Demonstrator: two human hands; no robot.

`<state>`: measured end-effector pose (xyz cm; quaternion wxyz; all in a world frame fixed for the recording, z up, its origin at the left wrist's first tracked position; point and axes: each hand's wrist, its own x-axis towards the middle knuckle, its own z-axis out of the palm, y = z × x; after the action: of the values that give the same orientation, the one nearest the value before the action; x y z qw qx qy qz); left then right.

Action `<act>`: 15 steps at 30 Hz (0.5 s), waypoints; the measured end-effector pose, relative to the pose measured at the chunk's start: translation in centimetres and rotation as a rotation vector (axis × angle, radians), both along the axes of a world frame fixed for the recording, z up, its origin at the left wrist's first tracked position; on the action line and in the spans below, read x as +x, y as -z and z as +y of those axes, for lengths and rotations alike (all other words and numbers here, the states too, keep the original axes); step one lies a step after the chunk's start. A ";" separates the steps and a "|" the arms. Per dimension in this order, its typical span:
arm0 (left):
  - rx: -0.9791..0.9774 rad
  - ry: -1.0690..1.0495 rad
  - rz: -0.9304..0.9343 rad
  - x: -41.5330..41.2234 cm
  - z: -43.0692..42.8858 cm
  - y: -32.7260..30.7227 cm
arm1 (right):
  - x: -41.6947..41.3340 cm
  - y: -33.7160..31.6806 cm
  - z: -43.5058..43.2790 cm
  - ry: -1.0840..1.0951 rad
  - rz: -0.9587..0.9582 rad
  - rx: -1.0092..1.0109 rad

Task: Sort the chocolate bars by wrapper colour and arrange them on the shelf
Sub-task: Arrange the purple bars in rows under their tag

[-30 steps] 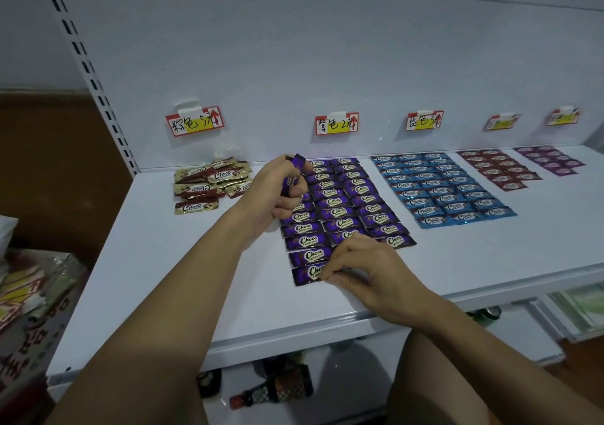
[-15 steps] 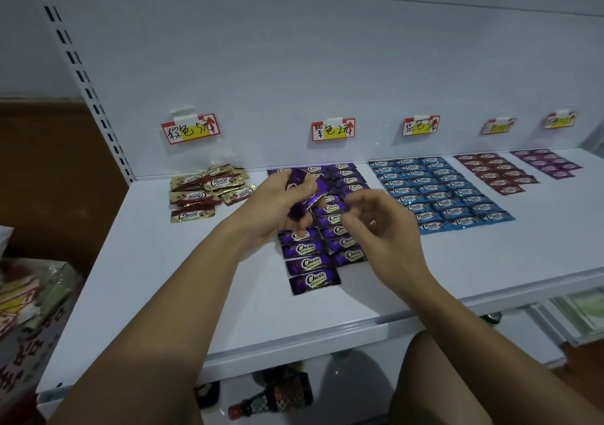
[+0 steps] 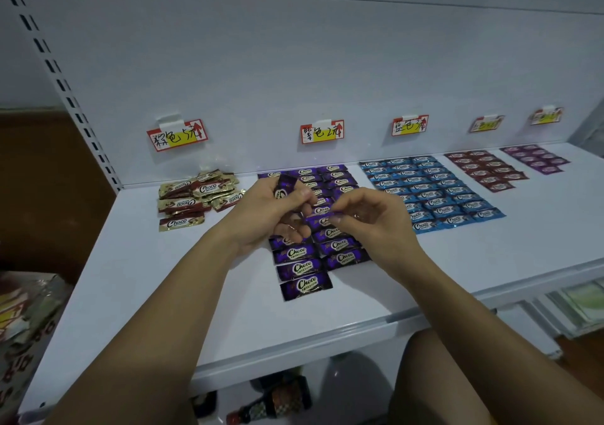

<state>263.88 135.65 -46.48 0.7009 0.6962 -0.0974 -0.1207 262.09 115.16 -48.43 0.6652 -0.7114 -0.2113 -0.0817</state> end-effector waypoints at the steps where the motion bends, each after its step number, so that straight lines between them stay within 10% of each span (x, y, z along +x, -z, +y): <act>1: 0.025 -0.008 -0.014 0.1 0.0 0.1 | -0.1 0.1 -0.4 -0.007 -0.038 0.004; 9: 0.275 -0.032 -0.233 -0.1 0.0 0.1 | -1.1 1.0 -2.9 0.008 -0.068 0.043; 15: 0.534 0.397 -0.382 -0.6 -0.1 0.2 | -2.6 0.4 -4.5 -0.019 0.019 0.048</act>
<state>263.32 135.54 -46.67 0.4272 0.8318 -0.3242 -0.1433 259.51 110.62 -48.85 0.6847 -0.6941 -0.2097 -0.0736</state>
